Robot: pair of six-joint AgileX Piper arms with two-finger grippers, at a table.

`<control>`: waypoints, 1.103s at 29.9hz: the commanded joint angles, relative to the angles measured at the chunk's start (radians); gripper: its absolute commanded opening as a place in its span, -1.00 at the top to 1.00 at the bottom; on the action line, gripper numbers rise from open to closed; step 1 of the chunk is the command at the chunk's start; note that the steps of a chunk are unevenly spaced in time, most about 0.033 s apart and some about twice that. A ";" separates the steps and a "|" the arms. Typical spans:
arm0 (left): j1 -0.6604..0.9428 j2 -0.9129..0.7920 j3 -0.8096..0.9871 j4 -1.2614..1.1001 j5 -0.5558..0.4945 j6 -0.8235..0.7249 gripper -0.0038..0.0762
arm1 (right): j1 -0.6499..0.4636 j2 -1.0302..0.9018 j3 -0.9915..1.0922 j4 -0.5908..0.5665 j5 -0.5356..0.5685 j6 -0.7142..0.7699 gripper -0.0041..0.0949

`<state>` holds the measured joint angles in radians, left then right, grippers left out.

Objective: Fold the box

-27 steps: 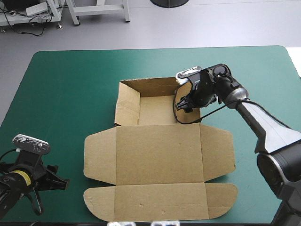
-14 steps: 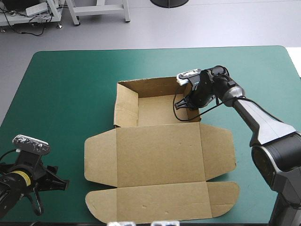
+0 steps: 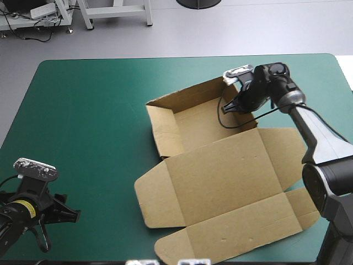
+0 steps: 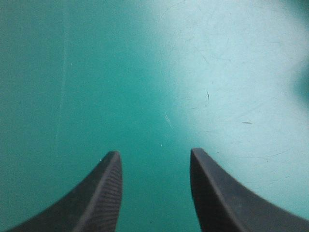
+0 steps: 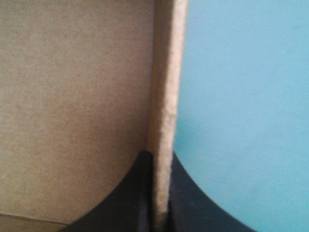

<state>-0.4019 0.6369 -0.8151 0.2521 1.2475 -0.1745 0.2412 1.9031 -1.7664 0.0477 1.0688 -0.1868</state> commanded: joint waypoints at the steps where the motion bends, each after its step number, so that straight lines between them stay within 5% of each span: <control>1: 0.000 0.002 -0.025 0.016 -0.024 -0.014 0.11 | -0.121 -0.057 -0.098 -0.081 0.034 -0.048 0.97; 13: 0.000 0.002 -0.025 0.014 -0.045 -0.014 0.11 | -0.557 0.002 -0.128 0.019 0.117 -0.150 0.97; 25: 0.000 0.002 -0.025 0.014 -0.045 -0.014 0.11 | -0.589 0.114 -0.130 0.030 0.110 -0.197 0.94; 29: 0.000 0.002 -0.025 0.010 -0.047 -0.016 0.11 | -0.589 0.114 -0.145 0.028 0.109 -0.231 0.67; 33: 0.000 0.002 -0.025 0.010 -0.047 -0.016 0.11 | -0.589 0.114 -0.212 0.033 0.147 -0.231 0.07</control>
<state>-0.4019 0.6369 -0.8151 0.2483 1.2426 -0.1814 -0.3434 2.0763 -1.9074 0.0820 1.2058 -0.4018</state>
